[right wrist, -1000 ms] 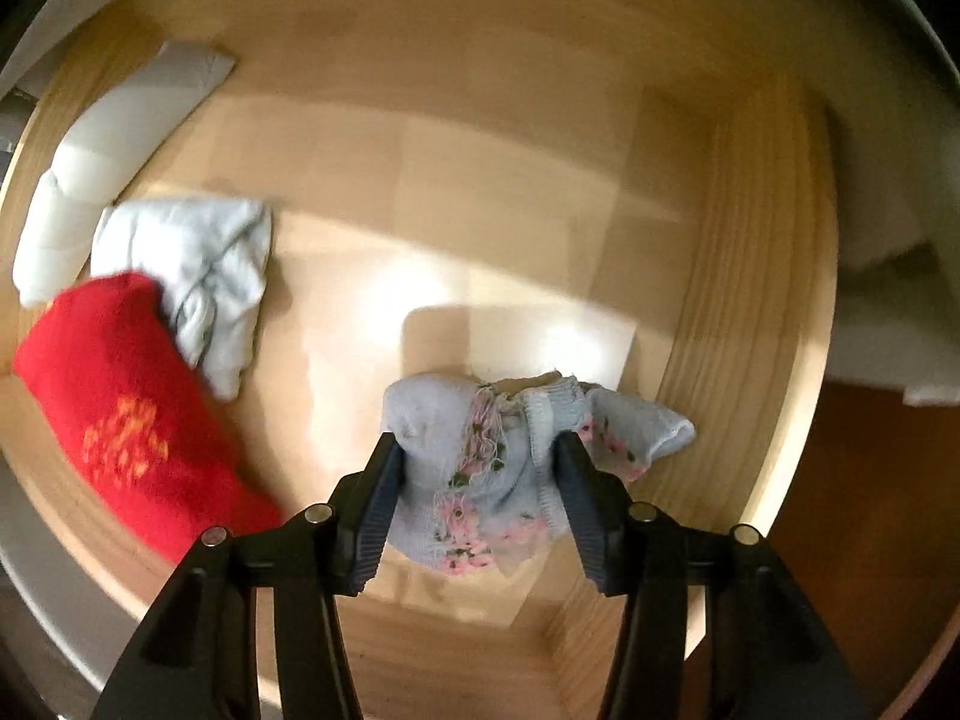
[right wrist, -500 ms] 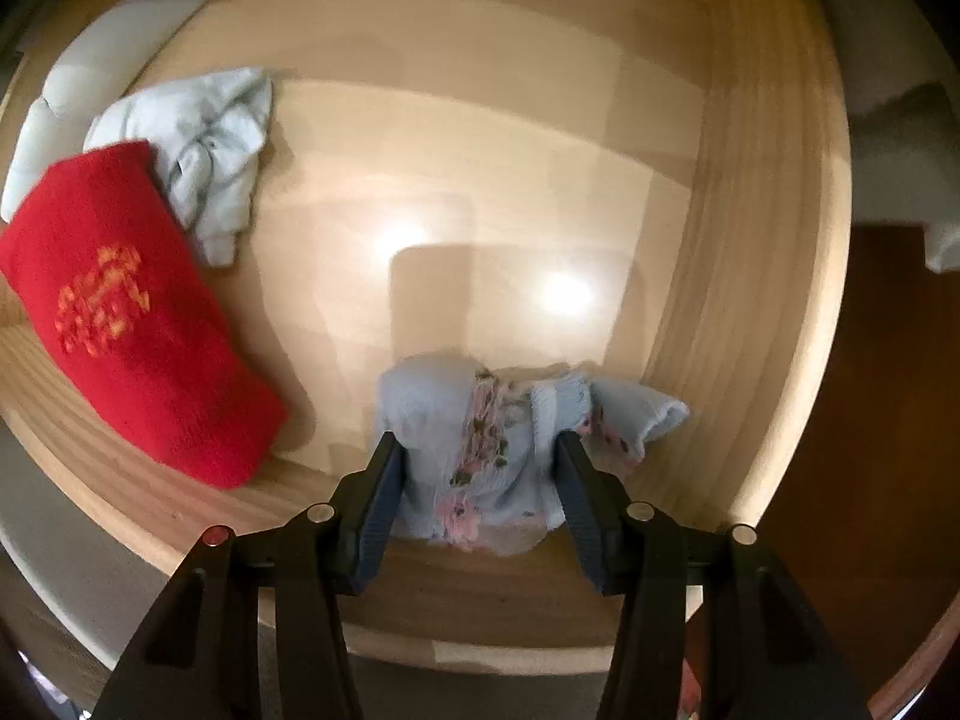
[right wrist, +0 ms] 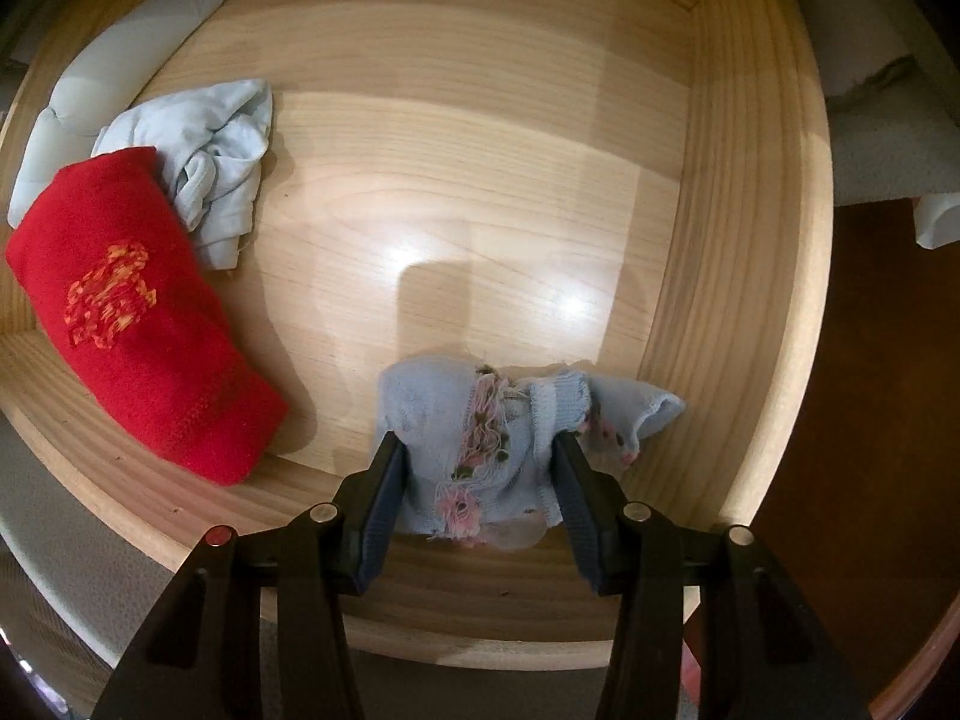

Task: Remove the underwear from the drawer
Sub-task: 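Move the left tool onto the long white rolled bundle and close on it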

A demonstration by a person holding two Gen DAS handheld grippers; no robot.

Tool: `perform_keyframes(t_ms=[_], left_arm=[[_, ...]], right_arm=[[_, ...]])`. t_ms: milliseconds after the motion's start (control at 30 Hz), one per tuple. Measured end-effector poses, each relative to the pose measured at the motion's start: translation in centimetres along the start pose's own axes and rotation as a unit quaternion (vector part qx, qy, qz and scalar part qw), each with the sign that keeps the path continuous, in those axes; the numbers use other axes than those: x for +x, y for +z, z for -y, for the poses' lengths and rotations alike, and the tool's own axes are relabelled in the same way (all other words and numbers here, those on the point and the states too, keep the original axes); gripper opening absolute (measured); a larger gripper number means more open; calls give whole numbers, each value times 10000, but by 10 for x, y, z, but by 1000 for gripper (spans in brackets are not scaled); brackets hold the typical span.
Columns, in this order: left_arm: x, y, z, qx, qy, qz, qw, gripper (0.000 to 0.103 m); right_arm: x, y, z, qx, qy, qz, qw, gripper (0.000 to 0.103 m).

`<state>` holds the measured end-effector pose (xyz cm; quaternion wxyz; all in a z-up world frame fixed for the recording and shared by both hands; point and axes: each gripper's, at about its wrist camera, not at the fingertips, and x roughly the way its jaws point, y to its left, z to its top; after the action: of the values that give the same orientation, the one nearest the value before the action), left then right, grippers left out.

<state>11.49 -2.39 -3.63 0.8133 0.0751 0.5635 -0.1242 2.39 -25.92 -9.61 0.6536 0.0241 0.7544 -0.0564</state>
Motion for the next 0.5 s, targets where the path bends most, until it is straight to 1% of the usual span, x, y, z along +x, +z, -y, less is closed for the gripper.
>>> perform_keyframes(t_ms=[67, 100, 233, 500], left_arm=[[7, 8, 8, 319, 55, -62, 9995, 59], [11, 12, 10, 370, 47, -124, 9992, 59], [28, 24, 13, 508, -144, -314, 9981, 59], [61, 36, 19, 744, -70, -582, 9955, 59]], right_arm=[[1, 0, 0, -2, 2, 2, 10000, 46], [2, 1, 1, -7, 2, 5, 10000, 46], [-1, 1, 0, -12, 2, 7, 10000, 46], [0, 1, -1, -27, 9, 18, 10000, 47]])
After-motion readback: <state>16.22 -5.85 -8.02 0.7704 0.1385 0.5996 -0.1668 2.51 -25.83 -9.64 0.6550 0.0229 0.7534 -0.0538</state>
